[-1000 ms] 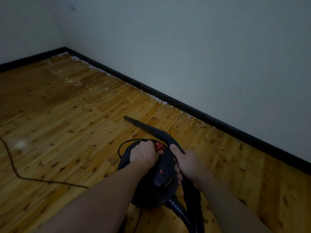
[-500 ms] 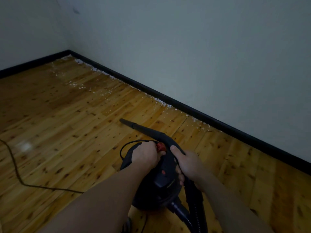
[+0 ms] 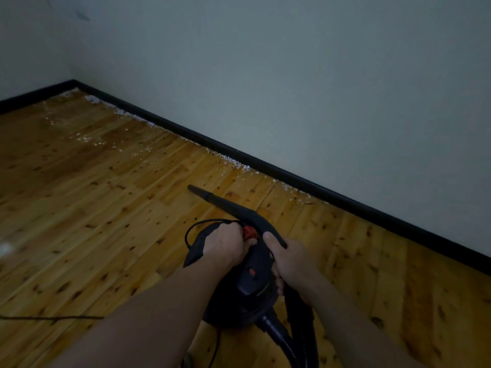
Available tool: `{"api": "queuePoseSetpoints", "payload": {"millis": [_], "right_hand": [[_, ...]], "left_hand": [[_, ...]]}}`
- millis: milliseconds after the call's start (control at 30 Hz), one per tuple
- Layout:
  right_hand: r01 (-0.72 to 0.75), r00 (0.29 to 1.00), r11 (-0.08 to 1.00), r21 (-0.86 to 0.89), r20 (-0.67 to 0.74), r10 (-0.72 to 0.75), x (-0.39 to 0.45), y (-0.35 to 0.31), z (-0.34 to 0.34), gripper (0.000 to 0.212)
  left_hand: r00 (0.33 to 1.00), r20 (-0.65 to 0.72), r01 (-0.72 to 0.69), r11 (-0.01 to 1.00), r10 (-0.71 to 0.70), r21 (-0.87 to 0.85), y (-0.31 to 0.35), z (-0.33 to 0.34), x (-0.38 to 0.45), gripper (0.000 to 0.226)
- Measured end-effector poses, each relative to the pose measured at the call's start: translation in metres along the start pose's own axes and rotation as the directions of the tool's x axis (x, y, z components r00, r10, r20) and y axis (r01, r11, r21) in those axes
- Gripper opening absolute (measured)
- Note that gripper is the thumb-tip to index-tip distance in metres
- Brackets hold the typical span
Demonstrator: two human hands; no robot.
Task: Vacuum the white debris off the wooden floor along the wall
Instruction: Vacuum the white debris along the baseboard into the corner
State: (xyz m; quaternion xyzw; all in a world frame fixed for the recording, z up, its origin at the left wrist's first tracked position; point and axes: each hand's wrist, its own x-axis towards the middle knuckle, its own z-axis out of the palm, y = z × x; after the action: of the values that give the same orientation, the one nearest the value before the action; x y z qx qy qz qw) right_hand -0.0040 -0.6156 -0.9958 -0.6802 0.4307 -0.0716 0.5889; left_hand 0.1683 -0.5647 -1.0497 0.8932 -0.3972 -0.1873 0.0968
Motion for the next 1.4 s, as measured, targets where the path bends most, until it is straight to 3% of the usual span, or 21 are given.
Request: {"api": "queuePoseSetpoints", "payload": {"millis": [500, 967, 1400], "right_hand": [[0.019, 0.994, 0.997, -0.069, -0.102, -0.026, -0.01, 0.014, -0.03, 0.056], [-0.041, 0.987, 0.999, 0.012, -0.156, 0.042, -0.024, 0.016, -0.048, 0.051], [-0.041, 0.967, 0.999, -0.016, -0.251, 0.036, -0.045, 0.024, -0.055, 0.053]], "left_hand": [[0.997, 0.004, -0.072, 0.997, 0.072, -0.014, 0.039, 0.021, 0.003, 0.043], [0.997, 0.029, -0.068, 0.998, 0.068, 0.008, 0.056, 0.019, -0.006, 0.036], [0.993, 0.063, -0.097, 0.995, 0.098, -0.016, 0.058, 0.025, -0.019, 0.037]]}}
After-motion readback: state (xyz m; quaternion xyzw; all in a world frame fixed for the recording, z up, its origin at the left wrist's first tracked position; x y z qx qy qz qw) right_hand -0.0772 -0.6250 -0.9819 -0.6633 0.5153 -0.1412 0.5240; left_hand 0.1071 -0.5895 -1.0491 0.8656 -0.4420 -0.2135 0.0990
